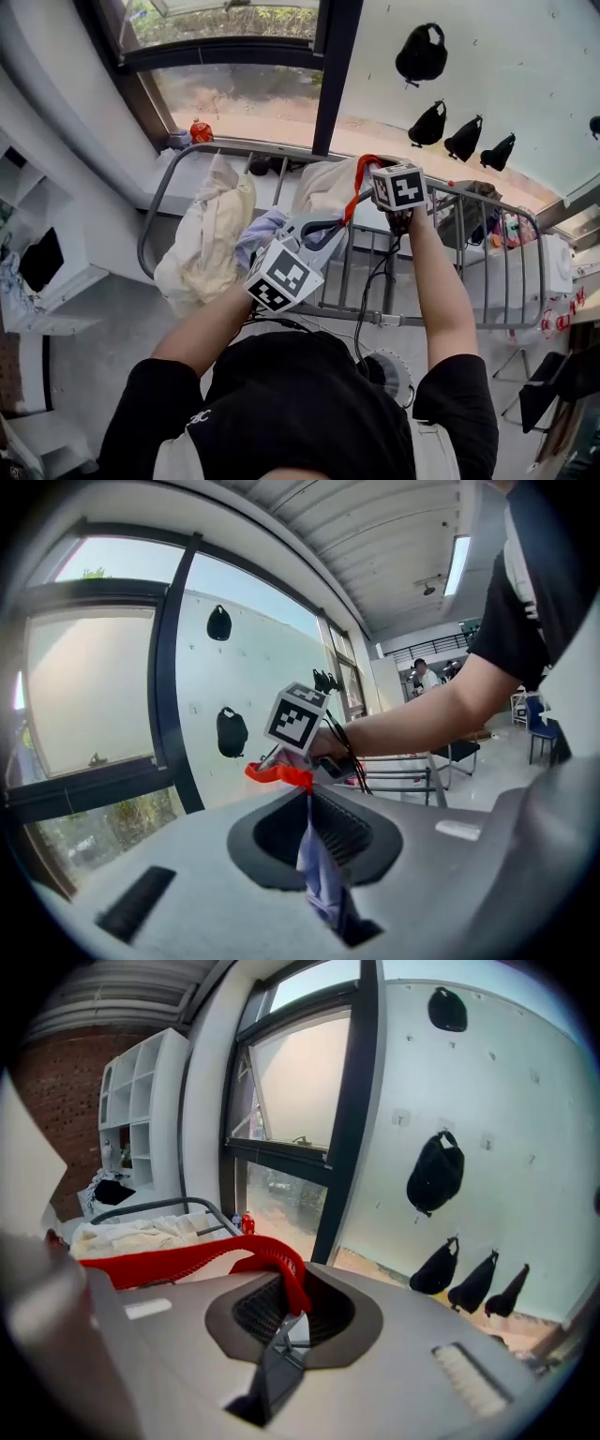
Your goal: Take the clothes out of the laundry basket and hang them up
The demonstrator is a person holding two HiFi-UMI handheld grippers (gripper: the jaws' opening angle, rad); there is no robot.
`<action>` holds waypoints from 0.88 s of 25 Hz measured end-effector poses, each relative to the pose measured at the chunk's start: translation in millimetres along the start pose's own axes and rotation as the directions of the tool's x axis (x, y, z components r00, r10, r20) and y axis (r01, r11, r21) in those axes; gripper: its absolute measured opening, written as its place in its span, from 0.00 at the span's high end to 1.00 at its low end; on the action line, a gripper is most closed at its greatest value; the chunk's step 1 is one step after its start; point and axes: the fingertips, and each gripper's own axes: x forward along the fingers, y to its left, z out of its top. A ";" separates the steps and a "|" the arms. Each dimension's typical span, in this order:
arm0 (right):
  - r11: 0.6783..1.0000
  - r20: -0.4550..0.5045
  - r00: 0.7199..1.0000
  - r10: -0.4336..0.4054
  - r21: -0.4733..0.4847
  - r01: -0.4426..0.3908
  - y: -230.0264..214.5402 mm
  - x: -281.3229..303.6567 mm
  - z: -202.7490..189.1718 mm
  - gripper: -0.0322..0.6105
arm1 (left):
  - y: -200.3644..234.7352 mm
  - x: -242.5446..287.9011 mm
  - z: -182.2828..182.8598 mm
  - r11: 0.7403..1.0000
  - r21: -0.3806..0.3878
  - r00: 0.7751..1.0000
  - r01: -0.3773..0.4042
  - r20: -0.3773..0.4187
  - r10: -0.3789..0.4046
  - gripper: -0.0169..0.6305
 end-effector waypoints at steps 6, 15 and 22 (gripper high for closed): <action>0.977 0.027 0.996 -0.079 0.201 0.072 -56.2 -37.5 -26.9 0.89 | -11.9 11.4 -17.1 0.997 -0.049 0.999 0.053 -0.008 -0.053 0.94; 0.933 -0.008 0.978 -0.207 0.300 0.200 -116.3 -94.2 -61.2 0.89 | -25.5 32.6 -20.9 0.991 -0.102 0.996 0.092 0.004 -0.092 0.94; 0.939 -0.049 0.963 -0.267 0.213 0.271 -111.4 -101.2 -71.2 0.89 | -36.3 41.5 -33.9 0.988 -0.116 0.994 0.106 -0.017 -0.108 0.94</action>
